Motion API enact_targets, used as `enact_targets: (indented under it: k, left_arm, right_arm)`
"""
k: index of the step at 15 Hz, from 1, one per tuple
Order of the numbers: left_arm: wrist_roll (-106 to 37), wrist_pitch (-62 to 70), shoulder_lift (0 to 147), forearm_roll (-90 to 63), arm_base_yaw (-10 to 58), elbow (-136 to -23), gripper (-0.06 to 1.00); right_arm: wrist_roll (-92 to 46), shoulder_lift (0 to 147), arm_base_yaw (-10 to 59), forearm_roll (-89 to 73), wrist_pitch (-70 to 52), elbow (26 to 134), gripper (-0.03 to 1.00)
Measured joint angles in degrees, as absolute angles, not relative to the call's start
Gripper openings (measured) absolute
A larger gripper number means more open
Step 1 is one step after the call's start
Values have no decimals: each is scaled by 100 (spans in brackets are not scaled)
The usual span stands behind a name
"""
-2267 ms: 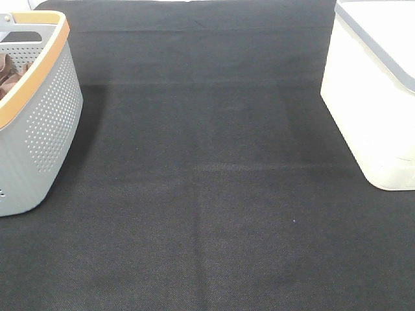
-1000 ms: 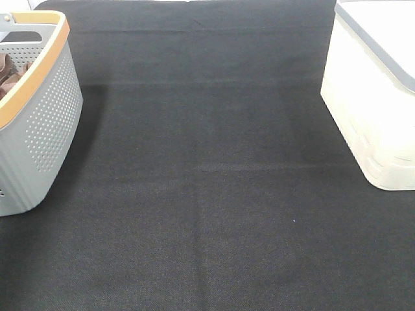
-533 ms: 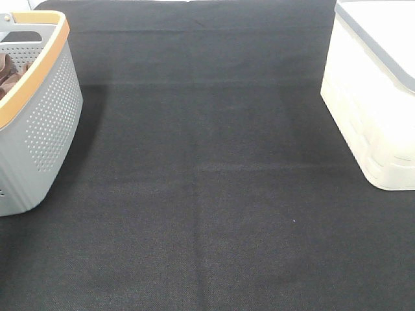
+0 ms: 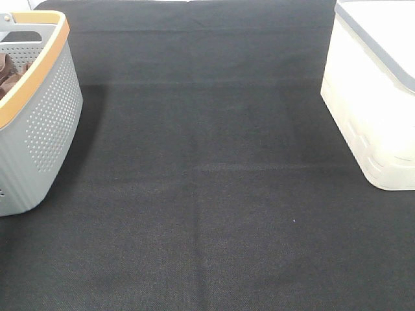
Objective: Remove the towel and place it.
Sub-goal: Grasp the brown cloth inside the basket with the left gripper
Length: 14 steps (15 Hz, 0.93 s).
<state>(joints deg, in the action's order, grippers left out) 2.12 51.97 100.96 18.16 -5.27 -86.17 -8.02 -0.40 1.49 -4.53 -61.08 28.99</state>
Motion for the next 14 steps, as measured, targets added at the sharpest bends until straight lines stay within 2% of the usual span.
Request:
enact_targets:
  k: [8,12,14]
  left_arm:
    - [212,5208,10938,1816,-527,-8680,62]
    - [212,5076,11184,1816,-527,-8680,43]
    - [212,5076,11241,1816,-527,-8680,28]
  right_arm:
    - [-802,-40,149,-476,-6108,2899,62]
    - [-802,-40,149,-476,-6108,2899,62]
    - [-802,-40,149,-481,-6108,2899,62]
